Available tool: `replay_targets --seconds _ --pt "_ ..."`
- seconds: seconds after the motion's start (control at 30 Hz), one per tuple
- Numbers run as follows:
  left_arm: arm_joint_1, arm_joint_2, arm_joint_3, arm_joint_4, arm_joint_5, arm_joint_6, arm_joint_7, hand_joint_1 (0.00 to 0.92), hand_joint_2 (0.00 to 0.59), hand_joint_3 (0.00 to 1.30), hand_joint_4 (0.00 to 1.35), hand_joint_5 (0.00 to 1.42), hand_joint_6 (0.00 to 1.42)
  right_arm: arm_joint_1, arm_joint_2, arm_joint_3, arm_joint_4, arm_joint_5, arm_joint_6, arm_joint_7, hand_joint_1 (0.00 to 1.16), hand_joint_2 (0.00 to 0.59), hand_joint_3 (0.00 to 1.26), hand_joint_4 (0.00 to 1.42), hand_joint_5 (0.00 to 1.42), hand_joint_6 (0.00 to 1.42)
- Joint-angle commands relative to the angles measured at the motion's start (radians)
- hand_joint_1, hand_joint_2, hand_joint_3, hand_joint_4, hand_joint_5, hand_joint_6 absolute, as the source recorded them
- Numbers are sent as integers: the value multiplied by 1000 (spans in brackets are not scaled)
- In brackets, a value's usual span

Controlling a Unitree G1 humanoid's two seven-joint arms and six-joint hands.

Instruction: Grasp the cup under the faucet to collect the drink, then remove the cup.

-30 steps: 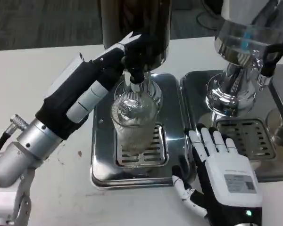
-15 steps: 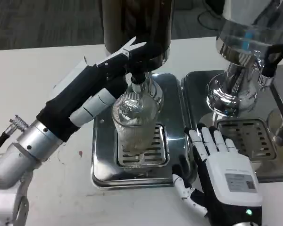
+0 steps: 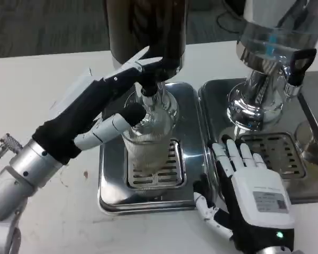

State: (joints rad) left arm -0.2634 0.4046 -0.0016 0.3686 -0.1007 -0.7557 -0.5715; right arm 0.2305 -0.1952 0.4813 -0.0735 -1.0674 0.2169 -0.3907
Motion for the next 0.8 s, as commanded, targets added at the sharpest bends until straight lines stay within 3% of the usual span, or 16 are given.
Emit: replay_targets --seconds 0.03,0.5,0.8 --pt "43 20 -20 -2 36 -20 -8 0 112 244 37 237 183 -7 2 -8 8 14 -5 -12 185 420 95 0 0 61" --pt "73 53 -56 -40 150 -87 75 0 118 262 55 239 184 -27 -1 -7 27 36 -12 -11 186 420 95 0 0 63" --pt "71 113 -61 -26 411 -152 245 0 138 267 56 227 185 -21 3 -13 20 40 -7 -20 186 420 95 0 0 63"
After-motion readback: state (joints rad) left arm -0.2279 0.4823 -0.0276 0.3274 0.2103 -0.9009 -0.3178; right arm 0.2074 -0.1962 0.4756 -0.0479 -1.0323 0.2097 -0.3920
